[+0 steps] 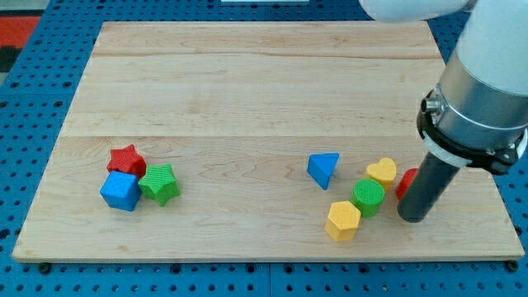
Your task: Push red circle into the yellow heart
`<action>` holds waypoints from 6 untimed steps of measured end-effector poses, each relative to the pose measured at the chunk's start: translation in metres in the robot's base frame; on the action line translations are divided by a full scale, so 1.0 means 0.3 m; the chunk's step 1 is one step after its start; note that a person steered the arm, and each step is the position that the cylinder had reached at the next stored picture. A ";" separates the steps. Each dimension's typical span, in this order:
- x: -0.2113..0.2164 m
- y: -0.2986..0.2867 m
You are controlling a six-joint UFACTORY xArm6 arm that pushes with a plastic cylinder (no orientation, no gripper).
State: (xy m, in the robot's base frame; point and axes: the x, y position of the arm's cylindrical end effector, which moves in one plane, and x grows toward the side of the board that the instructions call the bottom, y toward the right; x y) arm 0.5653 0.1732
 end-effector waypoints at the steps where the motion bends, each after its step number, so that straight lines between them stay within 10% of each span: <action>1: -0.001 0.019; 6: -0.056 0.112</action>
